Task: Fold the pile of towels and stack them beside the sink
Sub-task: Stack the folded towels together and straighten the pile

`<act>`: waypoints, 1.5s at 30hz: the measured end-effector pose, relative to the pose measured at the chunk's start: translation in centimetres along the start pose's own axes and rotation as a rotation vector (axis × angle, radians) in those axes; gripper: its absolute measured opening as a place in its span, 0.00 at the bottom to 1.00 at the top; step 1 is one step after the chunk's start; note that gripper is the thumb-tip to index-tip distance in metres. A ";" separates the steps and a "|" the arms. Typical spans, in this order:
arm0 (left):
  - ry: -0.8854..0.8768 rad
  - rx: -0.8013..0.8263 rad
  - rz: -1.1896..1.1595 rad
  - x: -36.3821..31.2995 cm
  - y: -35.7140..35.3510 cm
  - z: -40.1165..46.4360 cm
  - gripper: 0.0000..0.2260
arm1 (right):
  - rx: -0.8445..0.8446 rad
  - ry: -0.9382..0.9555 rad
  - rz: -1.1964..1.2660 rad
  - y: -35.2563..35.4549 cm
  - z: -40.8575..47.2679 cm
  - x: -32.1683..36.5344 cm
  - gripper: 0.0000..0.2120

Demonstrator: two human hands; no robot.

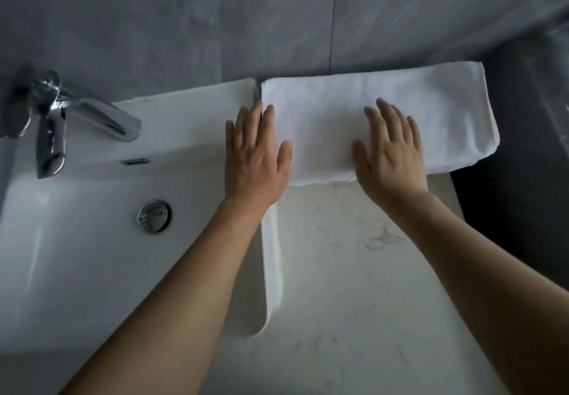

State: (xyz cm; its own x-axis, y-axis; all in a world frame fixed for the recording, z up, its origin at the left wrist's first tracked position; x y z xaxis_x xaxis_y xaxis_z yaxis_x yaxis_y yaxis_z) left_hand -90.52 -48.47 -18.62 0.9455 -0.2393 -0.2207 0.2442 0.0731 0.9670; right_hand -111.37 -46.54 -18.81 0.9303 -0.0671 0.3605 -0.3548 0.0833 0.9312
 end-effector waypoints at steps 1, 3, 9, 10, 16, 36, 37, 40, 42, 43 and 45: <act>0.015 -0.015 -0.023 0.6 0.6 -1.8 0.26 | 0.005 0.036 0.034 -0.2 -1.4 1.8 0.25; 0.047 -0.026 -0.062 2.0 1.5 -5.2 0.25 | 0.028 0.087 0.073 -0.9 -3.8 5.1 0.24; 0.108 -0.089 -0.107 8.0 4.7 -12.7 0.22 | 0.062 0.226 0.126 -2.6 -9.2 14.8 0.22; 0.122 -0.113 -0.120 9.4 5.5 -13.8 0.22 | 0.062 0.250 0.130 -2.9 -9.9 16.6 0.22; 0.192 -0.168 -0.153 20.2 9.3 -20.6 0.21 | 0.071 0.305 0.178 -6.1 -14.4 28.4 0.20; 0.886 -0.408 -0.428 56.1 17.2 -28.7 0.18 | 0.273 0.152 0.568 -19.6 -15.2 62.0 0.17; 0.954 -0.388 -0.508 58.2 17.0 -28.5 0.17 | 0.336 0.019 0.613 -21.0 -14.9 63.5 0.17; 1.081 -0.362 -0.785 63.8 16.3 -27.5 0.05 | 0.543 -0.483 0.862 -25.4 -14.2 67.3 0.19; 1.157 -0.365 -0.944 67.0 15.9 -27.0 0.09 | 0.538 -0.865 1.098 -27.4 -13.8 69.0 0.17; 1.198 -0.373 -1.014 68.4 15.8 -26.8 0.07 | 0.483 -1.012 1.156 -28.1 -13.6 69.3 0.15; 1.249 -0.364 -1.104 70.8 15.3 -26.1 0.12 | 0.409 -1.152 1.207 -29.3 -12.6 69.3 0.15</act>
State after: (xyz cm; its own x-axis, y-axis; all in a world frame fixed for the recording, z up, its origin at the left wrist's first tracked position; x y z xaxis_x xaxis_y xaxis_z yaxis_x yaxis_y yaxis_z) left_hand -14.26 -38.98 -22.80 -0.1560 0.5107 -0.8455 0.7153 0.6487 0.2599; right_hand -35.33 -41.09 -21.81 -0.3372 -0.8020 0.4931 -0.9194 0.3932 0.0108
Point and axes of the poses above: each hand's wrist, its own z-axis towards the middle knuckle, its own y-axis out of the back of the hand, x = y × z, the point moved 4 cm from there along z, towards the middle knuckle, and after that the axes turned 5 degrees about -y, right-handed, at the moved point
